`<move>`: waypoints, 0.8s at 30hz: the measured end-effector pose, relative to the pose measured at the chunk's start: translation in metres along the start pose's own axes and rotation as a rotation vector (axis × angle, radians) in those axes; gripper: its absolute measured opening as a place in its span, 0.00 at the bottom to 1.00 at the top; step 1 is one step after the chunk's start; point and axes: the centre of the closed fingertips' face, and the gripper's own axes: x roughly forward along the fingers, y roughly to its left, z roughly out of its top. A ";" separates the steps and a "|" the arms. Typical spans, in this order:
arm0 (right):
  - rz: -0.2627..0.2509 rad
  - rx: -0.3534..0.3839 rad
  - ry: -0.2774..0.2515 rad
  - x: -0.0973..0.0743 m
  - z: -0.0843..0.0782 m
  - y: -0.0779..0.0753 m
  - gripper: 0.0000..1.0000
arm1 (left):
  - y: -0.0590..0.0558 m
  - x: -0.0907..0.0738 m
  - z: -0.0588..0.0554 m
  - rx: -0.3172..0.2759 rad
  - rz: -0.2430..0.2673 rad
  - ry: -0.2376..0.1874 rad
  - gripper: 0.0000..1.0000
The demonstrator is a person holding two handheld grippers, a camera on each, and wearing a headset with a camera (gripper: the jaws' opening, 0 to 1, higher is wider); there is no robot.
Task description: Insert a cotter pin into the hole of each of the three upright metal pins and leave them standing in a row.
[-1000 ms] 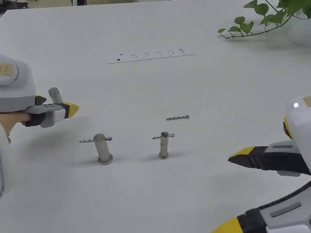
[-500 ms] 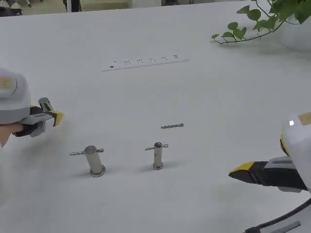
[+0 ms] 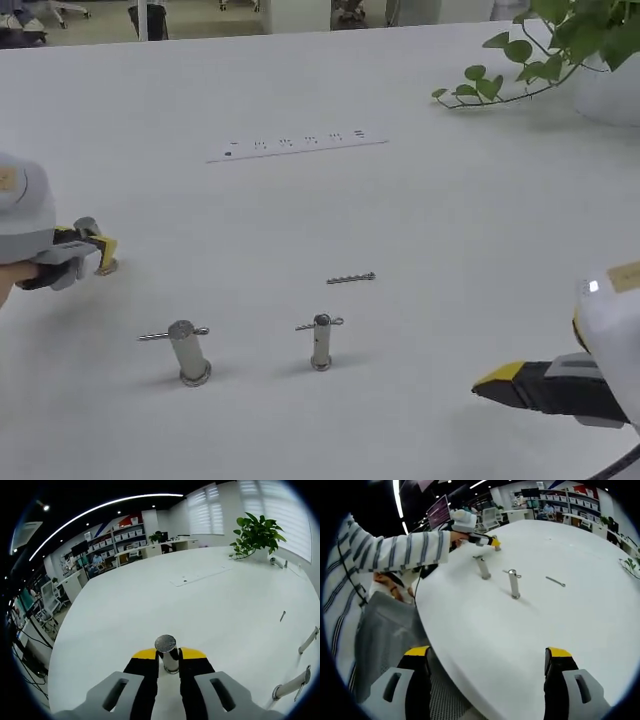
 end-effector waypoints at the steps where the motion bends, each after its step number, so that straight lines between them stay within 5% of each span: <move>1: -0.002 0.000 0.000 0.000 0.000 -0.001 0.95 | 0.000 0.000 0.000 -0.008 0.001 0.002 0.13; 5: -0.001 -0.001 0.003 0.000 0.000 0.000 0.95 | 0.001 0.000 -0.002 -0.051 0.007 0.006 0.12; 9: 0.006 -0.006 0.007 0.001 0.000 0.003 0.95 | -0.001 -0.001 -0.001 0.000 0.018 0.010 0.11; 14: 0.008 -0.013 0.011 0.000 0.001 0.004 0.95 | 0.001 -0.005 -0.002 -0.011 0.030 0.025 0.11; 24: 0.012 -0.033 -0.004 -0.001 0.006 0.004 0.95 | 0.010 -0.046 0.008 -0.032 0.053 -0.015 0.11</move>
